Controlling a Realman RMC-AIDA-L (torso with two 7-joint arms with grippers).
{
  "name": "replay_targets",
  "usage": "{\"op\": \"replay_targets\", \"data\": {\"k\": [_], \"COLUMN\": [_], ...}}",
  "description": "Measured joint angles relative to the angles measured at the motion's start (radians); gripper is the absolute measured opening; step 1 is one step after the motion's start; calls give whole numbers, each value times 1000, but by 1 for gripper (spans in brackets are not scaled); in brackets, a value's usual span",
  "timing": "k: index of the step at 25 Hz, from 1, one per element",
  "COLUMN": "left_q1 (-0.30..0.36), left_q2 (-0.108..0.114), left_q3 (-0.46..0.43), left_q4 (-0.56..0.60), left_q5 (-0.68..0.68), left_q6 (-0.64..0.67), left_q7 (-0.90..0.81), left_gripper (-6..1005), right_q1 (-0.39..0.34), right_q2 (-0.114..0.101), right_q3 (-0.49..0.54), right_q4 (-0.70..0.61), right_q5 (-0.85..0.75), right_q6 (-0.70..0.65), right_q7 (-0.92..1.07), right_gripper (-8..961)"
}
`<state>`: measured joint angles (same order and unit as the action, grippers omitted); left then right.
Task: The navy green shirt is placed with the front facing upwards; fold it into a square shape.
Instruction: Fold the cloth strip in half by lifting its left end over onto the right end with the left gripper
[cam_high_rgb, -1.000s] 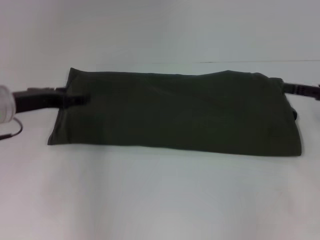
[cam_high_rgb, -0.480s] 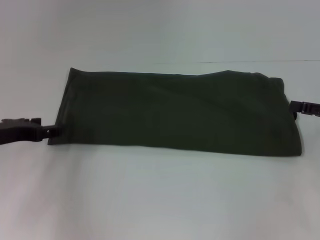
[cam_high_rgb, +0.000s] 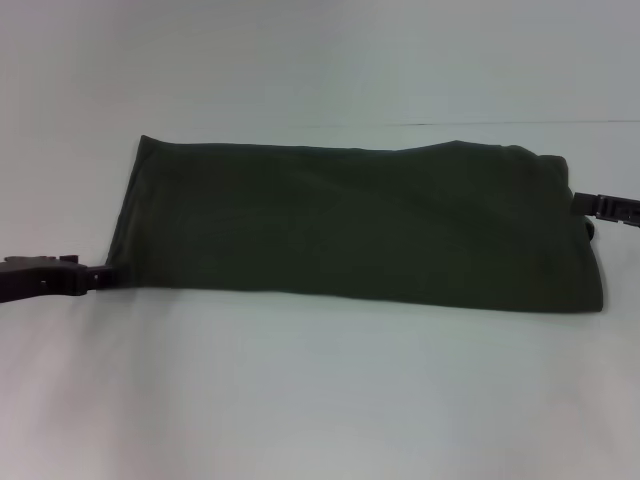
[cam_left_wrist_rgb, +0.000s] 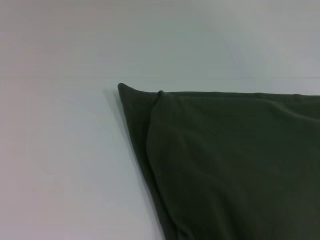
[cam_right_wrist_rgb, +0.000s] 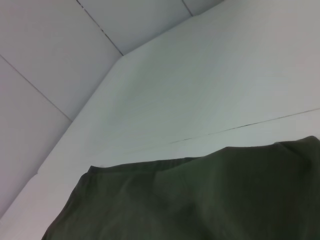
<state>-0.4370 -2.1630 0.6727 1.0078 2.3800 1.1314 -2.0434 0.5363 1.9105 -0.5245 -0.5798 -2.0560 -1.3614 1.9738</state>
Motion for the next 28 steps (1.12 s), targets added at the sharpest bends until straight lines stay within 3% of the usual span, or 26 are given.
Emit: {"op": "replay_targets", "data": {"k": [9,28], "left_q1": [-31,-34], "left_q2": [2,0], "left_q3": [7,36], "left_q4": [-63,-92], "left_q5": [6,31], "left_q6": [-55,-90], "left_q7": [-20,-21], "left_gripper": [817,802], "right_q1": [0,-6], "right_q2": [2,4], "right_q3": [5,6], "right_q4": [0,0], "right_q5": [1,0], "right_q6": [7,13], "right_q7": [0,0], "right_gripper": [728,727]}}
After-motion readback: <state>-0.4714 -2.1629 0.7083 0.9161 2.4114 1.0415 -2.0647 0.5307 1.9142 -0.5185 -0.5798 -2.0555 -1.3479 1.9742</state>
